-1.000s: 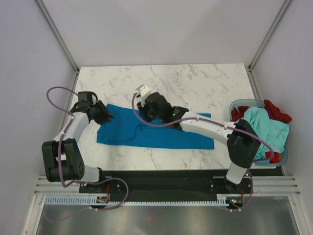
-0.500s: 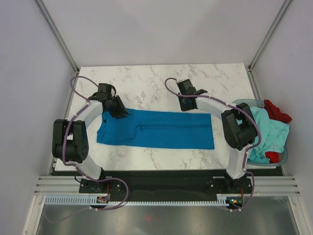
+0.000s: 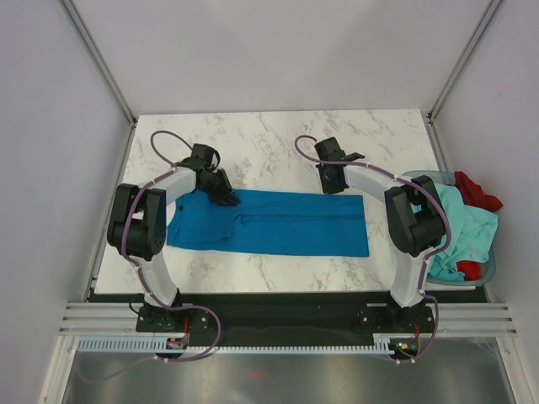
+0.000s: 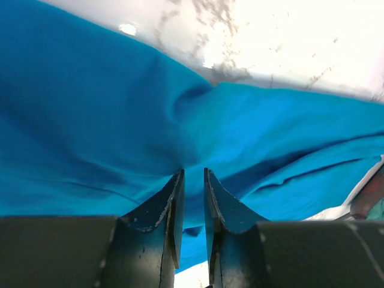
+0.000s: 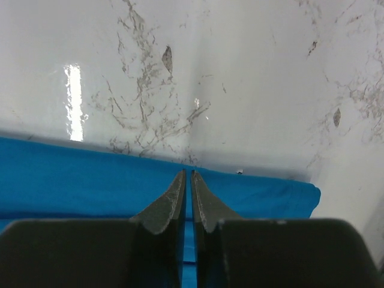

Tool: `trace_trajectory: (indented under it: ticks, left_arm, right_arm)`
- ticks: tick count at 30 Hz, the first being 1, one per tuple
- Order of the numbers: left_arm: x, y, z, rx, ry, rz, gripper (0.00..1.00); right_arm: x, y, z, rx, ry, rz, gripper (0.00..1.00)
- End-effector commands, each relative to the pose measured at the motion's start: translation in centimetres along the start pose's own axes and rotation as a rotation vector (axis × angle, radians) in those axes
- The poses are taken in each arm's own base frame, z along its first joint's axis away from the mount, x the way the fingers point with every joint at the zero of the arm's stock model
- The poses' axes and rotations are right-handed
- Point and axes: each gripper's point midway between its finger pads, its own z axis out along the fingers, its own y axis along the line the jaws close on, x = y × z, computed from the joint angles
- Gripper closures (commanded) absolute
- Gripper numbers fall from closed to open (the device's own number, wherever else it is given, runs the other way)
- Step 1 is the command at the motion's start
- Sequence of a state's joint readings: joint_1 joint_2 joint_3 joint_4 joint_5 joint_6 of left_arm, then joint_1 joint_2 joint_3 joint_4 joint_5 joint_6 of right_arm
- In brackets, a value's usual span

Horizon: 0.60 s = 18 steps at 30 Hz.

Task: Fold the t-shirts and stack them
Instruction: Fold the tshirt

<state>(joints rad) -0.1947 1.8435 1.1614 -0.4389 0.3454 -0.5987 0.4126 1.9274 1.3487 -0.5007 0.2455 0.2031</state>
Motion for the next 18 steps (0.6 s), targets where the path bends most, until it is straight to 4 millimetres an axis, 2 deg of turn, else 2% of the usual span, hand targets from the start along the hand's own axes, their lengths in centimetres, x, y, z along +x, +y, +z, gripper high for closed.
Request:
trace_trajectory:
  ticks: [1, 10, 18]
  left_arm:
    - [0.5, -1.8, 0.2, 0.045, 0.014, 0.045, 0.74]
    - [2.0, -3.0, 1.1, 0.069, 0.046, 0.094, 0.76]
    - [2.8, -4.1, 0.2, 0.099, 0.045, 0.126, 0.76]
  right_arm:
    - [1.4, -1.4, 0.3, 0.052, 0.040, 0.021, 0.86]
    - [2.8, -2.5, 0.8, 0.081, 0.077, 0.051, 0.88]
    - [4.1, -3.2, 0.1, 0.100, 0.088, 0.057, 0.89]
